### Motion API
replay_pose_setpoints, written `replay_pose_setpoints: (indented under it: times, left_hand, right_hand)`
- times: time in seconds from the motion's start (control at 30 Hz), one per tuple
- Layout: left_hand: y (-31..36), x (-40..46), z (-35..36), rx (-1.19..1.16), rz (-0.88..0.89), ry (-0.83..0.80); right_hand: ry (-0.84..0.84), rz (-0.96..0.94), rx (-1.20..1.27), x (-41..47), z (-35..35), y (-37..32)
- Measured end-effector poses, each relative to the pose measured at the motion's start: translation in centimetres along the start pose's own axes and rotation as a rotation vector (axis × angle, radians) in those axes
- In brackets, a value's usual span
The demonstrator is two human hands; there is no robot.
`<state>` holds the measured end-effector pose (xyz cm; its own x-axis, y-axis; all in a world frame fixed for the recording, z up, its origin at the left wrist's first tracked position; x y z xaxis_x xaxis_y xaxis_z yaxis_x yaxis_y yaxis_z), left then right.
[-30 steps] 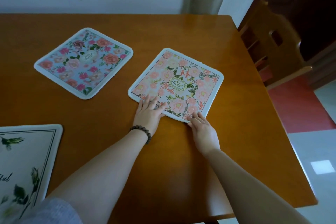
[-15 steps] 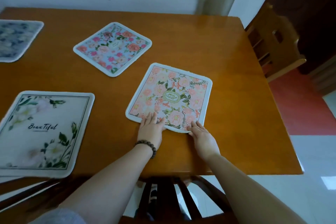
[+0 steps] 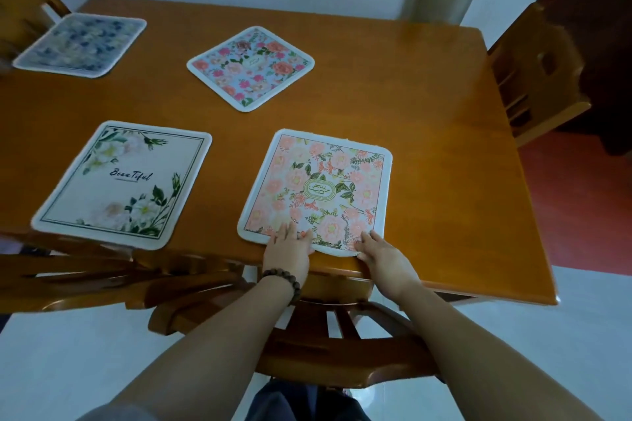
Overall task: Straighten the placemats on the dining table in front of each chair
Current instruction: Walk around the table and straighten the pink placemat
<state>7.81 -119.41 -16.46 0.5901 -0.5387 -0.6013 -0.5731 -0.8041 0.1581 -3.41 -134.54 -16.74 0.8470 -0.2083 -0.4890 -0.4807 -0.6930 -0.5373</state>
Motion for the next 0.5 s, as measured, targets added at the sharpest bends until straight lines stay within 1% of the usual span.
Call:
replay_pose_setpoints:
  times: [0.07,0.1,0.2,0.27,0.33,0.5]
  left_hand:
    - [-0.4,-0.3,0.0,-0.044,-0.024,0.052]
    - [-0.8,-0.3,0.0,-0.065,-0.061,0.077]
    - [-3.0,-0.3,0.1,-0.153,-0.233,0.086]
    - [-4.6,0.0,0.4,-0.208,-0.315,0.07]
    - [-5.3,0.3,0.5,-0.217,-0.312,0.057]
    - [-6.7,1.5,0.2,-0.202,-0.239,0.043]
  right_hand:
    - [0.007,-0.038,-0.056,-0.3,0.1,-0.3]
    - [0.031,-0.031,-0.041,-0.3,0.0,-0.4]
    - [0.102,0.057,0.09,0.7,-0.5,-0.4]
    - [0.097,0.125,0.117,1.7,-0.6,-0.3]
    - [0.093,0.169,0.138,2.6,-0.3,-0.2]
    - [0.159,0.225,0.202,3.3,0.6,-1.2]
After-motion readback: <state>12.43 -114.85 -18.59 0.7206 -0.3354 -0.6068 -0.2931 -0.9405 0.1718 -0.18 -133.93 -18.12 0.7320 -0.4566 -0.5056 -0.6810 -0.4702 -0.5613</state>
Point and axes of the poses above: each hand's wrist, its own x-axis towards the middle knuckle, its own z-axis out of the palm, y = z × x, the point moved 6 cm from there along x, towards the middle knuckle, and after that the axes turned 11 degrees about -y, right-handed, at the moved point
